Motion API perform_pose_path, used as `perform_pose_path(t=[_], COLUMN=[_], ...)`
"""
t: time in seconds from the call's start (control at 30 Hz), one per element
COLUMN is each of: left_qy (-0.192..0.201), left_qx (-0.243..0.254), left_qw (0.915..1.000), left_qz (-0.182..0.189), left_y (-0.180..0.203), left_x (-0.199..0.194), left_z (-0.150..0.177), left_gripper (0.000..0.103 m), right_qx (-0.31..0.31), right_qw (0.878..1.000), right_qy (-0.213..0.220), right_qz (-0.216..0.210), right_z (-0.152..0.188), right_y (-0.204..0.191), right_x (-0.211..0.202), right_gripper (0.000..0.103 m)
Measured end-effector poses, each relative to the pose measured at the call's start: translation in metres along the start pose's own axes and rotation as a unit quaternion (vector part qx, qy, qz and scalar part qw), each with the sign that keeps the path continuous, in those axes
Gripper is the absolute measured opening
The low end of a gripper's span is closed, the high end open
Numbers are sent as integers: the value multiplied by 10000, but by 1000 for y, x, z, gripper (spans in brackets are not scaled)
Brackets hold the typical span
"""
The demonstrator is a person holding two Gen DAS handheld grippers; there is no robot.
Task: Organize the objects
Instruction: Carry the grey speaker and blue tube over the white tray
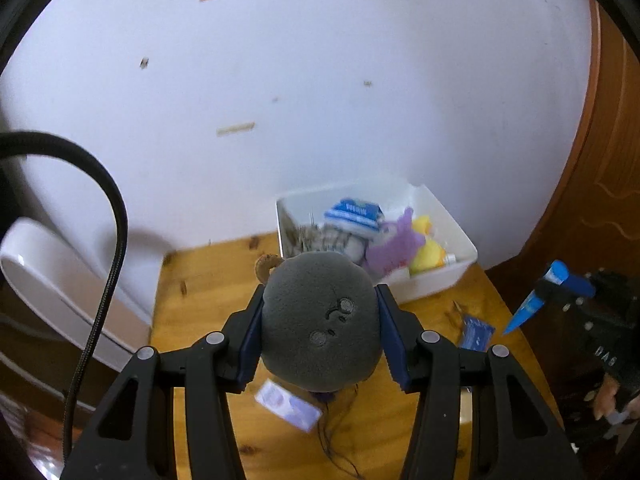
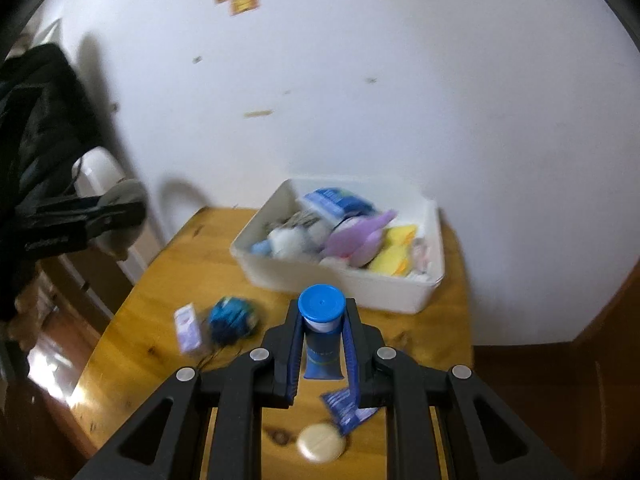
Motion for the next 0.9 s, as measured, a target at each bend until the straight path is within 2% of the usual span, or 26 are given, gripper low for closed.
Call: perform_pose_path(t=[0.23,0.43,0.7,0.9], left_qy=[242,173,154,-21], left_qx=[191,174,161,151], left_qw=[9992,9988,9984,9986], left_qz=[-261,-420,-522,-514], left_y=[10,15,21,25], left_x=[24,53,77,102], left_z=[-47,-70,-95,-97], left_gripper=[55,55,55,55], right_qx=[167,390,251,126], right_qw=[9982,9948,9910,9879], right_qy=[127,117,-71,-512], right_qz=[571,934,1311,1461], right_z=[-49,-87,-118,-130], right_y=[42,79,102,117], right_x=[4,18,42,67], right_gripper=[19,19,19,19])
Point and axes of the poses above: each gripper's, at about its wrist camera, not at the fingertips, and x roughly the way its jaws point, y to its right, z to its underside, the point moved 8 cm from there along x, roughly the way its jaws point, and after that the axes turned 10 degrees about -x, right-handed, at the moved point
